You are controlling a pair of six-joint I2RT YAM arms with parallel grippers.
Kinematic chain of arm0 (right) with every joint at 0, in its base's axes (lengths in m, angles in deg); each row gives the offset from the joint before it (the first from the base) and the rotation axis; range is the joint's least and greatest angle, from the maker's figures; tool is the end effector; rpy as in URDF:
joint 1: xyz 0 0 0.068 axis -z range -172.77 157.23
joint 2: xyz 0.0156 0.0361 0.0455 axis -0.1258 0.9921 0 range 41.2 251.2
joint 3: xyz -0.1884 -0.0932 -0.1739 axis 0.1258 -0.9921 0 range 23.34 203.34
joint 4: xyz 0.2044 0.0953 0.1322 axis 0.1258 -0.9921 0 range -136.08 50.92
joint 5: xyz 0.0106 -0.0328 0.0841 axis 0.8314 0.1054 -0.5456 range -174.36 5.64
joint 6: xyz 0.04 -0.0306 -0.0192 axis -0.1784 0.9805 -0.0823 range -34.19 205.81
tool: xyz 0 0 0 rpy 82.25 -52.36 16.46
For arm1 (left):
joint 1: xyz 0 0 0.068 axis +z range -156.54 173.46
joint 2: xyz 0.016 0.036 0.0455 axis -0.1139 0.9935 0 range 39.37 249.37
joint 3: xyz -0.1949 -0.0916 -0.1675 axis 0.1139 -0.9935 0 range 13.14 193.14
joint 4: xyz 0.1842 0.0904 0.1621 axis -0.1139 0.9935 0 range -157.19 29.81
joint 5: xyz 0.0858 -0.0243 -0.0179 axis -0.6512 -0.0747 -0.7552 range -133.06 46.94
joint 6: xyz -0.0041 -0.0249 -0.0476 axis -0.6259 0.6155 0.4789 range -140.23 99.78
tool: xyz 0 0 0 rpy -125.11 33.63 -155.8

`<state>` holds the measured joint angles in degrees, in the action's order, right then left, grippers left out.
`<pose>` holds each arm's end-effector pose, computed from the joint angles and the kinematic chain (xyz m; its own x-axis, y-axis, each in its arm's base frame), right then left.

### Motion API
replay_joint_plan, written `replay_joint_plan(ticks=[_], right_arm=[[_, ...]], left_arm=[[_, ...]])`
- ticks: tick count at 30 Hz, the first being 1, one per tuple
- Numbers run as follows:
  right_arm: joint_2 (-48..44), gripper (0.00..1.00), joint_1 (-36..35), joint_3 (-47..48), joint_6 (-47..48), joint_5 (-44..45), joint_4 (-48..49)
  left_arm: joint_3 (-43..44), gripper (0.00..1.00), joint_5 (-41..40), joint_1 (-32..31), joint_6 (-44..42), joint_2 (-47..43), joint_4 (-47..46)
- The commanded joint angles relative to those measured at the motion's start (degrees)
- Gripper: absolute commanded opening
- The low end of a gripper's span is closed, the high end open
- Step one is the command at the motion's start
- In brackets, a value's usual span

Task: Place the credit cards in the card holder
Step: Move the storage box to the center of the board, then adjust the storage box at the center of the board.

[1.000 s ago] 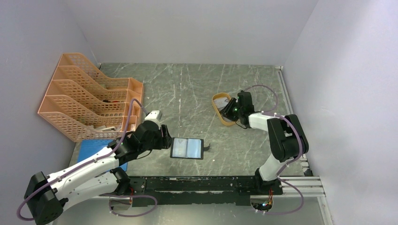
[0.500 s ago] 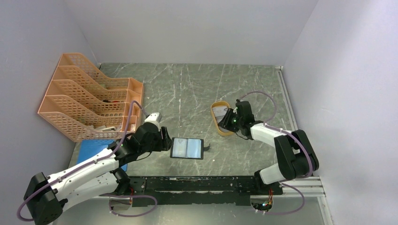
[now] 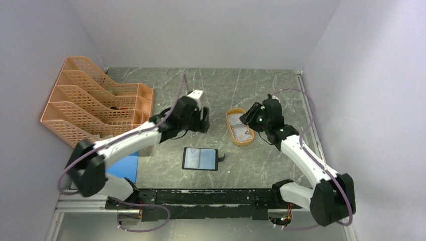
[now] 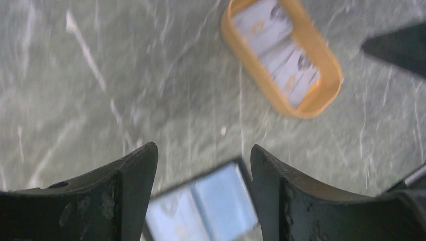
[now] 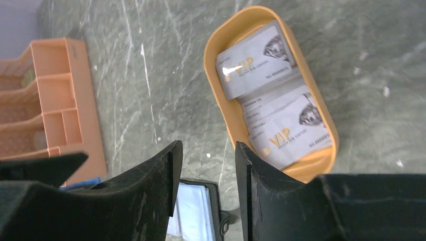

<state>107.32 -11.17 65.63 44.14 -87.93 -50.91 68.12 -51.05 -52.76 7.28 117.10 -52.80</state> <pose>0.2369 0.0811 0.2470 -0.6546 0.4815 -0.5828 0.0966 0.8179 0.5672 0.2113 -0.2132 0.2661 -0.6654 0.0332 -0.7457 0.3733 0.8800 -0.2939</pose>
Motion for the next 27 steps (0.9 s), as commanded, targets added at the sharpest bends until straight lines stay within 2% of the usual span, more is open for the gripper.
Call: replay_joint_plan(ticks=[1,4,9,18,27], right_arm=[[-4.40,0.48,0.12,-2.09,-6.85,7.46,-9.15],[-4.00,0.50,0.23,-3.35,-9.02,9.13,-12.23],[-1.03,0.52,0.41,-4.13,-10.17,10.23,-12.97],[4.08,0.52,1.77,-5.85,-10.67,11.35,-10.69],[10.74,0.43,2.37,-3.48,-7.55,10.00,-7.92]], left_arm=[[12.88,0.72,5.31,1.50,-9.79,12.16,-3.73],[17.59,0.70,5.92,1.64,-10.26,15.76,-2.67],[11.14,0.71,3.30,1.66,-7.86,11.04,-6.43],[1.02,0.71,-3.98,1.66,-4.95,-2.70,-1.89],[-5.49,0.70,-4.67,1.70,-2.96,-12.70,1.72]])
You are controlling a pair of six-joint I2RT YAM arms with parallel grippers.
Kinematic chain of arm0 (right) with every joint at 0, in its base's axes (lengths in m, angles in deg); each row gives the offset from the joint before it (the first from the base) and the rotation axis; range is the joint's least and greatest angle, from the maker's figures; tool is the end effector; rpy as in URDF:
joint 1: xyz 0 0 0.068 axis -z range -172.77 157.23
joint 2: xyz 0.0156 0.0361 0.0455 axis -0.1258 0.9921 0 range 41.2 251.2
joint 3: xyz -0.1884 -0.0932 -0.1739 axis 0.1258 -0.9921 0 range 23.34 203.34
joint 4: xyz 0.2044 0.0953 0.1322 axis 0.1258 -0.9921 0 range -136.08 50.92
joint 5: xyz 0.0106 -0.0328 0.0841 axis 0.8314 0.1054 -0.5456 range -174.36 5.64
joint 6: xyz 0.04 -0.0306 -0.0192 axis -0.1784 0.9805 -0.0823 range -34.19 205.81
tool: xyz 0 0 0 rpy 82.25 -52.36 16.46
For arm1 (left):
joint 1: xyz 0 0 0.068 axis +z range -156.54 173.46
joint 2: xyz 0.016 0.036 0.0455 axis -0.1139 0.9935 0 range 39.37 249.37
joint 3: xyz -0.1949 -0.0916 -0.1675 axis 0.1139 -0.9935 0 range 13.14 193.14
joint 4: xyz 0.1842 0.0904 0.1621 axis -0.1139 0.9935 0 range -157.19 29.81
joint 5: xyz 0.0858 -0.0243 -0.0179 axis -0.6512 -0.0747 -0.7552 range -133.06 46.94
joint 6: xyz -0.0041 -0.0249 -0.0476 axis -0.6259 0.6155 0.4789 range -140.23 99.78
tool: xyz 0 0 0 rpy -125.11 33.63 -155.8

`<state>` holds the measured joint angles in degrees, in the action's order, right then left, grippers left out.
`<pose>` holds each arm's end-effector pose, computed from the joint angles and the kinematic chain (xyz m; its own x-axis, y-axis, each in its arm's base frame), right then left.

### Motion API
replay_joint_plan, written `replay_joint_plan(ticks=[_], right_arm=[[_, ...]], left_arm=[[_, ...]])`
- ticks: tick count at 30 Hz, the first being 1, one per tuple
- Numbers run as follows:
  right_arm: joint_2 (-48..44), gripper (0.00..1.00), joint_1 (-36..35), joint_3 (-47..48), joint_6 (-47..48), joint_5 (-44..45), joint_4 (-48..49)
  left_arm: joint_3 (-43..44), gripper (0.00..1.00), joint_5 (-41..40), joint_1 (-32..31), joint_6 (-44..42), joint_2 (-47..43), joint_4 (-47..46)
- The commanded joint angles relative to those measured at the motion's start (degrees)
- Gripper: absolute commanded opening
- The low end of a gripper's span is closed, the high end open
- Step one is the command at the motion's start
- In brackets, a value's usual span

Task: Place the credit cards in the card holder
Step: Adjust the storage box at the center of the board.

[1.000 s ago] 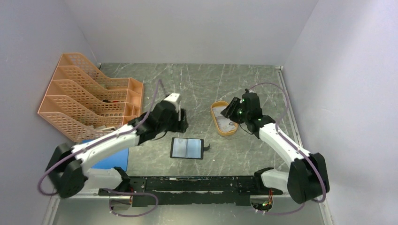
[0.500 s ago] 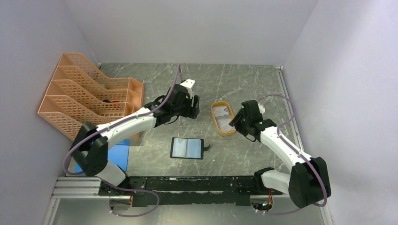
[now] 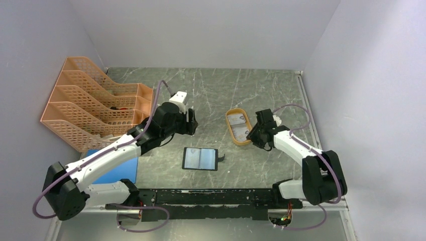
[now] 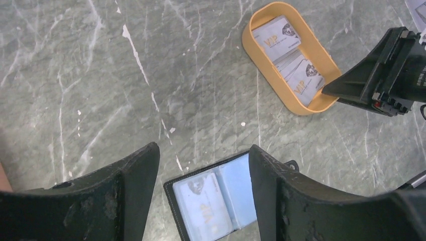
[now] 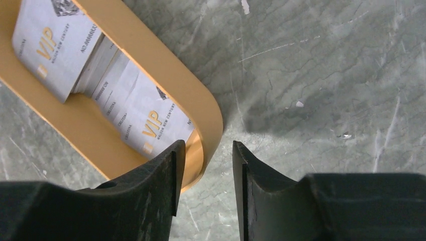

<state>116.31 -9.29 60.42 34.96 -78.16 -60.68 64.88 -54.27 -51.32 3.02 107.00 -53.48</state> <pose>0.2286 0.0638 0.1706 -0.7009 0.5962 -0.3914 0.4961 0.8018 0.3331 0.1939 -0.1826 0.2945 -0.5476 -0.0022 -0.8368 0.3863 0.8864 -0.2551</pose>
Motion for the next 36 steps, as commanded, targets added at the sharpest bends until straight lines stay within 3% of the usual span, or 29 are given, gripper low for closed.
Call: replay_joint_plan(ticks=[1,15,24,36], right_arm=[[2.18,0.41,0.49,2.15,2.22,0.14,1.83],[7.87,0.20,0.56,6.90,9.88,-2.70,1.13],[12.11,0.16,0.41,13.37,18.16,-4.53,-1.29],[18.73,0.11,-4.36,20.58,33.04,1.83,-0.81]], left_arm=[[-2.79,0.70,-1.35,0.24,1.48,-3.40,2.57],[-7.57,0.69,-0.39,0.21,2.23,-8.16,4.08],[-7.97,0.69,0.39,0.21,1.97,-8.31,3.70],[-8.59,0.68,2.81,0.22,1.63,-8.90,3.34]])
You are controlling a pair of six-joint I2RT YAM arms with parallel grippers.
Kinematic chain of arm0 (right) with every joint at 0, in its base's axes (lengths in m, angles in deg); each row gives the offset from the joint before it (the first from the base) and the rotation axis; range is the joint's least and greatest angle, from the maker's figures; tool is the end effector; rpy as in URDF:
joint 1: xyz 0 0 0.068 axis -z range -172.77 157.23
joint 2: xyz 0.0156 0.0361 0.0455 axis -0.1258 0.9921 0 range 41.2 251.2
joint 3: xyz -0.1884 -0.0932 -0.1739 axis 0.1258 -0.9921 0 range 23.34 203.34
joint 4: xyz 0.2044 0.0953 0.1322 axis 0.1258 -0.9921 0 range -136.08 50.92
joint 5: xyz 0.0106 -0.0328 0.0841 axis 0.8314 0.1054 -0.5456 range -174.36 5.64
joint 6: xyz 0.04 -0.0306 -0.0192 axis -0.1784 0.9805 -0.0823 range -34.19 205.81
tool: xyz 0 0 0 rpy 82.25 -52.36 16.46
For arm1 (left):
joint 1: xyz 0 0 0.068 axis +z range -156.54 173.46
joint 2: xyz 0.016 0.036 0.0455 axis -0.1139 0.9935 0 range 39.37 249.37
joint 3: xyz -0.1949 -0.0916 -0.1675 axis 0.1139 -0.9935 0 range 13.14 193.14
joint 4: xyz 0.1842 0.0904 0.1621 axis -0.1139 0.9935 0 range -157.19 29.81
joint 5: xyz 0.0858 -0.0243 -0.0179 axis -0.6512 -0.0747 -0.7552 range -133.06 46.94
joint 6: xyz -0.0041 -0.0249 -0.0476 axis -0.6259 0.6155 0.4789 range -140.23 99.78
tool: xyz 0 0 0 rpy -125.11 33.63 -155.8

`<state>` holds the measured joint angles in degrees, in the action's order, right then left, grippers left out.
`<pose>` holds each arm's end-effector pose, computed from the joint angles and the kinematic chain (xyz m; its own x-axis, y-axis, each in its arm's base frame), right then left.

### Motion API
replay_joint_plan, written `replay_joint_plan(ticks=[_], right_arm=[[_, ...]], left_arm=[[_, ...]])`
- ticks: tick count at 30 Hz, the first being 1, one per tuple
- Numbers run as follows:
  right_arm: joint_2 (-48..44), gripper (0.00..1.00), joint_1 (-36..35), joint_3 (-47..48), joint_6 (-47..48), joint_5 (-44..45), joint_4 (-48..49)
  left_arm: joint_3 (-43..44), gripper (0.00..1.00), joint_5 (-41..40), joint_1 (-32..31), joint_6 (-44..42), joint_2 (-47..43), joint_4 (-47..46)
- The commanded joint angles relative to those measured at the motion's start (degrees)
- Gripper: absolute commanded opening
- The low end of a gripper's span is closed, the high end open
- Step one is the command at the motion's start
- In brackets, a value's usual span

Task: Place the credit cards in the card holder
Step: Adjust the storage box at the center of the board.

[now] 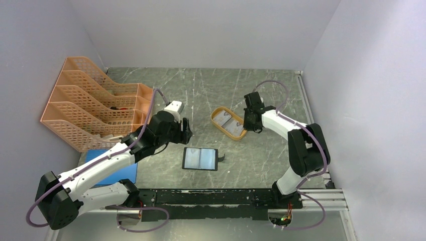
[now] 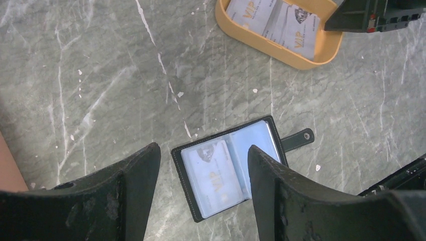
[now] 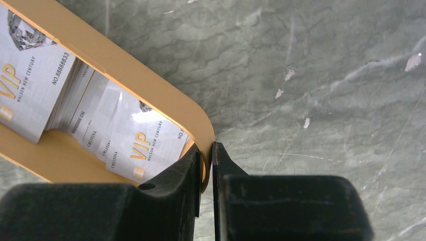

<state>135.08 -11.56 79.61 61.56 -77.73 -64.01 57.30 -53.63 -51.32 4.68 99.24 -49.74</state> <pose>0.3032 0.0988 0.1779 -0.8767 0.1326 -0.4624 0.0993 0.9904 0.0959 0.1685 -0.1579 0.2737 -0.5979 0.0100 -0.8015 0.3657 0.8932 -0.2617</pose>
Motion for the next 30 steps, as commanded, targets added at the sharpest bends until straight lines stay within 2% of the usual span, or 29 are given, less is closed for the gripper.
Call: replay_joint_plan(ticks=[1,9,16,24,26,28,30], right_arm=[[0.03,0.11,-2.75,1.45,7.60,1.73,2.75],[0.83,0.09,-4.70,1.86,13.18,0.06,3.06],[2.15,0.08,-4.63,3.41,14.16,7.02,-0.09],[-0.68,0.48,-4.77,5.97,10.44,7.02,-1.99],[-2.50,0.52,-4.74,7.35,8.63,7.45,-3.24],[-5.24,0.52,-4.68,8.29,5.57,7.68,-3.93],[-9.25,0.52,-4.71,7.19,1.49,4.18,-1.76]], left_arm=[[-1.01,0.68,2.37,0.23,-0.10,-1.16,-0.40],[-1.18,0.68,4.05,0.23,-0.03,-0.41,-0.93],[-1.35,0.68,5.49,0.21,-0.09,0.13,-1.53],[-1.27,0.68,5.74,0.22,-0.21,0.82,-1.64],[-1.17,0.68,5.56,0.26,-0.20,1.42,-2.08],[0.10,0.68,4.72,0.27,-0.44,2.61,-2.17],[2.60,0.69,3.44,0.22,-1.10,4.89,-2.47]])
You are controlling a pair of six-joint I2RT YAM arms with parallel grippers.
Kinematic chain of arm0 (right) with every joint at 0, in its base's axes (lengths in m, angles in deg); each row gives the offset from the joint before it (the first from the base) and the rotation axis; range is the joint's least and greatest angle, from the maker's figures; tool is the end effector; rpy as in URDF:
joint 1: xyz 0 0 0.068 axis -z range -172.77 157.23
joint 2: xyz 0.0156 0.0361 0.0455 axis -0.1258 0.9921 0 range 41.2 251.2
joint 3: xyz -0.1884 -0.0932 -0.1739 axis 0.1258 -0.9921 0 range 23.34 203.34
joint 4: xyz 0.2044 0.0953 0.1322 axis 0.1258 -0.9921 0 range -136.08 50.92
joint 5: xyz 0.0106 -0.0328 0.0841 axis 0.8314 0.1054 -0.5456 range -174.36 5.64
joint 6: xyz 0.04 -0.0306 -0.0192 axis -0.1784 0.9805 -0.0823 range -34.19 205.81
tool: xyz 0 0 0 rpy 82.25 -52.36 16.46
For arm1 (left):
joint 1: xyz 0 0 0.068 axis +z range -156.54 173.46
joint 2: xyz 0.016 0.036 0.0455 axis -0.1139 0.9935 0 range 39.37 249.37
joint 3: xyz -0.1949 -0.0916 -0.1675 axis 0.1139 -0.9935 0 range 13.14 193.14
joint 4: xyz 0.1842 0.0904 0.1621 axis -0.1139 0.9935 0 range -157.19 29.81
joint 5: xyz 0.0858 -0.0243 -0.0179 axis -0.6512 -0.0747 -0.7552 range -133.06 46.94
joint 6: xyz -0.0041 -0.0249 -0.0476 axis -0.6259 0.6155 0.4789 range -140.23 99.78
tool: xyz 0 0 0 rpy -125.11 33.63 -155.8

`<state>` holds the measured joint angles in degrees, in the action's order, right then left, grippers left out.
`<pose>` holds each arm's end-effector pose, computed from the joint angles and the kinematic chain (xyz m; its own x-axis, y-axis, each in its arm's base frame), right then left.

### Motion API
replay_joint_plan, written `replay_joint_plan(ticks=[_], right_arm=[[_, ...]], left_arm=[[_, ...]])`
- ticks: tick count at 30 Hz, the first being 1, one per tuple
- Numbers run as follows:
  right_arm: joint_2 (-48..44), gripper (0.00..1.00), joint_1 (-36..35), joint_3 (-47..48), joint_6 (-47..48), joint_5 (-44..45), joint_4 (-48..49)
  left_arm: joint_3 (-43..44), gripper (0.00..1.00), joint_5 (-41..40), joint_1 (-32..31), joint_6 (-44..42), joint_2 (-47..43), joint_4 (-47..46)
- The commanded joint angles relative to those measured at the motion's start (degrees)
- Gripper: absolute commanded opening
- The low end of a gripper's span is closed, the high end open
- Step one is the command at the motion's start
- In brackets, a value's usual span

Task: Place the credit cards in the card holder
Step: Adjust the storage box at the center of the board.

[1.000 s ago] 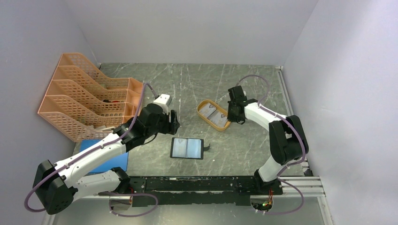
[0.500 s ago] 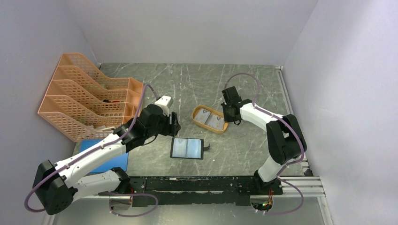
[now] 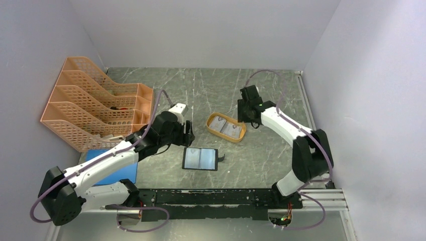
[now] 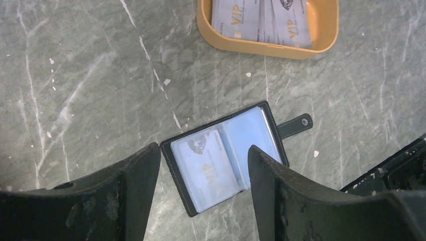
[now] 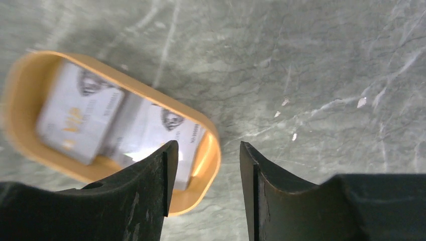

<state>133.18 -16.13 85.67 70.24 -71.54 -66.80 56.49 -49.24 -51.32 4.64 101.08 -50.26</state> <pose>0.3063 0.1237 0.2168 -0.8191 -0.0687 -0.5695 -0.0591 0.9976 -0.0353 0.1700 -0.1632 0.2626 -0.6404 0.0464 -0.7667 0.4064 0.8675 -0.2869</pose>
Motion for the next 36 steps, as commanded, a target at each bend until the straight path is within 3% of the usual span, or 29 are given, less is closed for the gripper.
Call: replay_joint_plan(ticks=[1,6,18,27,36], right_arm=[[-9.33,0.52,-0.19,-0.40,-9.57,-4.75,3.38],[-17.70,0.49,-0.55,-9.91,-19.88,-15.14,17.04],[-21.45,0.42,-2.37,-15.94,-22.79,-20.27,19.38],[-21.44,0.39,-3.41,-16.53,-23.96,-20.21,19.73],[-20.08,0.38,-3.66,-16.45,-26.10,-19.72,20.85]], left_arm=[[5.00,0.70,-1.35,0.26,-1.49,4.62,-2.55],[14.20,0.69,1.36,1.67,-2.49,18.68,-6.19],[30.66,0.62,3.01,4.34,-5.49,44.65,-9.47],[35.83,0.53,-0.74,4.56,-4.66,52.00,-7.03],[30.99,0.25,0.07,4.52,-1.90,51.03,-8.24]])
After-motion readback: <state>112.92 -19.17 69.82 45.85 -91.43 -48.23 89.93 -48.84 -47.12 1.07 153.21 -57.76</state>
